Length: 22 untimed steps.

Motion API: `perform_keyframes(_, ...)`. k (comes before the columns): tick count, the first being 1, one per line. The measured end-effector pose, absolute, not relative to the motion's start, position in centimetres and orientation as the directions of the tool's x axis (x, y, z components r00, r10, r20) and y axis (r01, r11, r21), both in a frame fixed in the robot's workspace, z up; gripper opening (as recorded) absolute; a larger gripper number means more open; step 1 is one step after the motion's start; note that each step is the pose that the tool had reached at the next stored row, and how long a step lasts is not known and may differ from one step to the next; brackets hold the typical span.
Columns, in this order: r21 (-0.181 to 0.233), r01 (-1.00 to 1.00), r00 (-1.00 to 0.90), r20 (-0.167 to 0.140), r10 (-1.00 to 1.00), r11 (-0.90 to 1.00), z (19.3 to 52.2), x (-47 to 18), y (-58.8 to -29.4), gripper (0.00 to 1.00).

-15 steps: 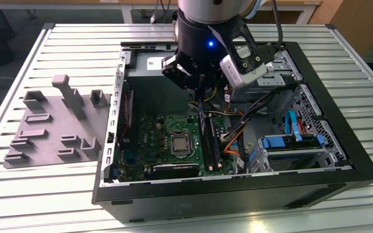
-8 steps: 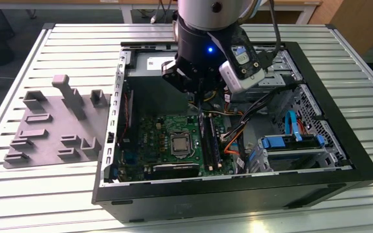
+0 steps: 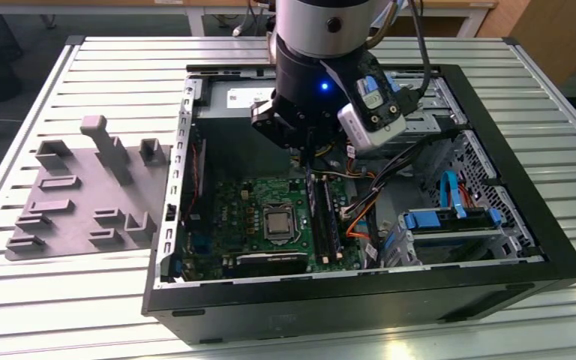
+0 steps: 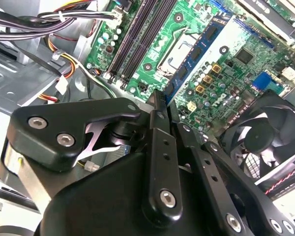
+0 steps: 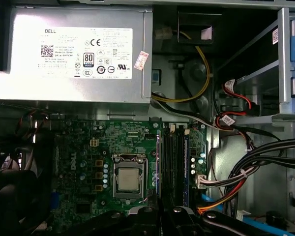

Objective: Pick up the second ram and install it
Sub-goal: 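Insert the second ram into the second slot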

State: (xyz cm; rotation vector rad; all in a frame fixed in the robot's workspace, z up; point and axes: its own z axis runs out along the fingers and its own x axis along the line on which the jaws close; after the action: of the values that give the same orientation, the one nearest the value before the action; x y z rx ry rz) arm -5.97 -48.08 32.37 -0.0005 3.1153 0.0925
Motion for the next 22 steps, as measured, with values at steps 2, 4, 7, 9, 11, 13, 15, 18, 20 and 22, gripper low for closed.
perform_keyframes(2,0.060,-0.001,-1.000,-0.025,0.000,0.998,32.3,-6.0,-48.1,0.14)
perform_keyframes(4,0.060,-0.001,-1.000,-0.025,0.000,0.998,32.3,-6.0,-48.1,0.14)
perform_keyframes(7,0.060,-0.001,-1.000,-0.025,0.000,0.998,32.3,-6.0,-48.1,0.14)
perform_keyframes(9,0.060,-0.001,-1.000,-0.025,0.000,0.998,32.3,-6.0,-48.1,0.14)
perform_keyframes(11,0.060,-0.001,-1.000,-0.025,0.000,0.998,32.2,-6.0,-48.1,0.14)
perform_keyframes(13,0.060,0.000,-1.000,-0.025,0.001,0.998,32.2,-5.9,-48.1,0.14)
perform_keyframes(15,0.060,0.005,-1.000,-0.025,0.006,0.998,32.0,-5.8,-48.2,0.14)
perform_keyframes(18,0.060,0.009,-1.000,-0.025,0.011,0.998,31.5,-5.6,-48.3,0.14)
perform_keyframes(20,0.060,0.014,-1.000,-0.025,0.016,0.998,31.1,-5.4,-48.3,0.14)
perform_keyframes(22,0.060,0.020,-0.999,-0.025,0.022,0.998,30.6,-5.2,-48.3,0.14)
